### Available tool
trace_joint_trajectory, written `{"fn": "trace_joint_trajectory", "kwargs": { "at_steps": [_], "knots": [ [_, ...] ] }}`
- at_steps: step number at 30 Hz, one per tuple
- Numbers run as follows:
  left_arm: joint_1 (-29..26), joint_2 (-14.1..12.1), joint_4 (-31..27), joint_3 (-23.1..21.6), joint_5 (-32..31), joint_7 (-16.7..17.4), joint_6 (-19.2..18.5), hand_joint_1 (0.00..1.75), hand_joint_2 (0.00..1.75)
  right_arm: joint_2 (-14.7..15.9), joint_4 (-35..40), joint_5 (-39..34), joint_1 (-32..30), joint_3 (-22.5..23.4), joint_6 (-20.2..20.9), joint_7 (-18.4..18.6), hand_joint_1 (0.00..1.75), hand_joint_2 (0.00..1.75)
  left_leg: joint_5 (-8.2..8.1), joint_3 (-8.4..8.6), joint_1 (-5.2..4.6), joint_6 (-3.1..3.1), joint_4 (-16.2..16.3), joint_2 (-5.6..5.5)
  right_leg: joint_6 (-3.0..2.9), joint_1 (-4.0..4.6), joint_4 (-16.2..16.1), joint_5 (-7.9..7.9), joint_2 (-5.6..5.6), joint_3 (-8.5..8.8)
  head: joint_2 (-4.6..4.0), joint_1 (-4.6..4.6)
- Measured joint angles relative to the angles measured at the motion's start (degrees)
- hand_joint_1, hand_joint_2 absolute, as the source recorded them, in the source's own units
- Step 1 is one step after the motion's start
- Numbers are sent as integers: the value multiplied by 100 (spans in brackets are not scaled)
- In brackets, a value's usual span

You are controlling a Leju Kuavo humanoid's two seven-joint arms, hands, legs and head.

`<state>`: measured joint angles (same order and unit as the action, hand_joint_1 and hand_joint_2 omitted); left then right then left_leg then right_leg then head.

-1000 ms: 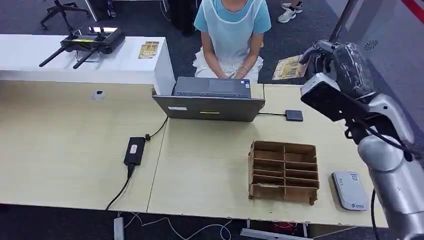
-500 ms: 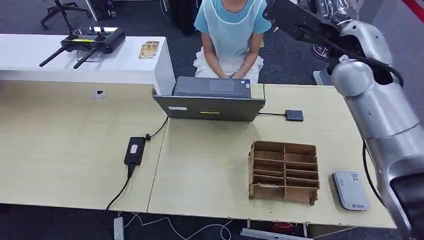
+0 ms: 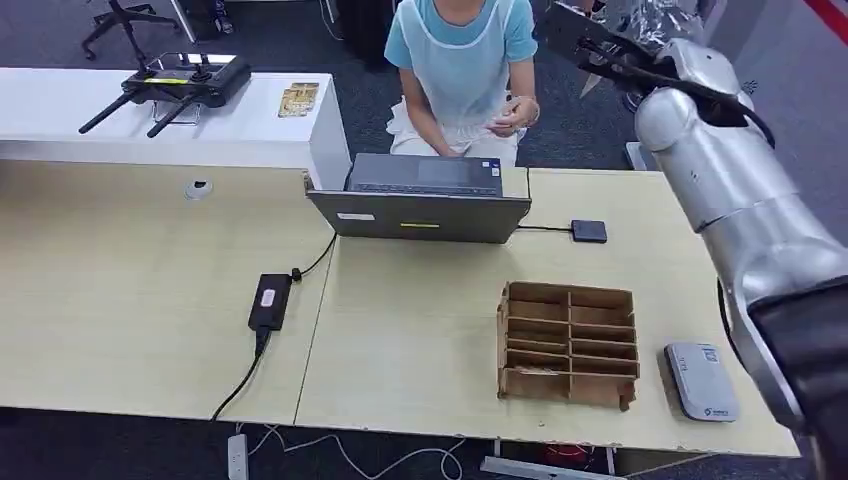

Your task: Pass the card to the sensor for recognition and then transmit it.

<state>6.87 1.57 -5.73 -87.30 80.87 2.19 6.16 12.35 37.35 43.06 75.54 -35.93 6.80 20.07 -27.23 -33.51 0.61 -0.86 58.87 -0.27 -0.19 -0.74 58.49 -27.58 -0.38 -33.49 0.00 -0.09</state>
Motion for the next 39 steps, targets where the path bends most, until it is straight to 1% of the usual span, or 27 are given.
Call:
{"fn": "trace_joint_trajectory", "kwargs": {
  "at_steps": [4,9,18,29,30,35,39],
  "knots": [
    [17,-2,0,0,-9,52,-2,0,0,-76,-374,24,14,33,-2,79,175,175,0,0,0,0,0,0,0,0,0,0,0,0,2,-2],
    [23,-2,0,0,-11,63,-2,0,0,-129,-601,81,15,55,-2,98,175,175,0,1,0,0,0,1,0,1,0,0,2,-1,2,-2],
    [21,0,0,0,22,63,-2,0,0,-173,-749,96,31,135,-13,153,175,175,0,0,1,0,0,1,0,1,2,0,1,-1,2,-2],
    [-12,-11,0,0,39,57,-2,0,0,-192,-760,223,32,179,-37,149,175,175,0,0,0,0,0,0,0,0,0,0,1,-1,2,-2],
    [-14,-11,0,0,39,57,-2,0,0,-192,-760,227,32,179,-37,149,0,175,0,0,0,0,0,0,0,1,0,0,1,-1,0,-2],
    [-23,-26,0,0,42,55,-20,0,0,-194,-760,302,32,179,-39,142,0,175,0,0,1,0,0,1,0,1,1,0,1,-1,0,-2],
    [-44,-28,0,0,44,46,-24,0,0,-194,-745,444,33,179,-114,41,0,175,0,1,0,0,0,1,0,1,1,0,1,-1,0,-2]
  ]
}}
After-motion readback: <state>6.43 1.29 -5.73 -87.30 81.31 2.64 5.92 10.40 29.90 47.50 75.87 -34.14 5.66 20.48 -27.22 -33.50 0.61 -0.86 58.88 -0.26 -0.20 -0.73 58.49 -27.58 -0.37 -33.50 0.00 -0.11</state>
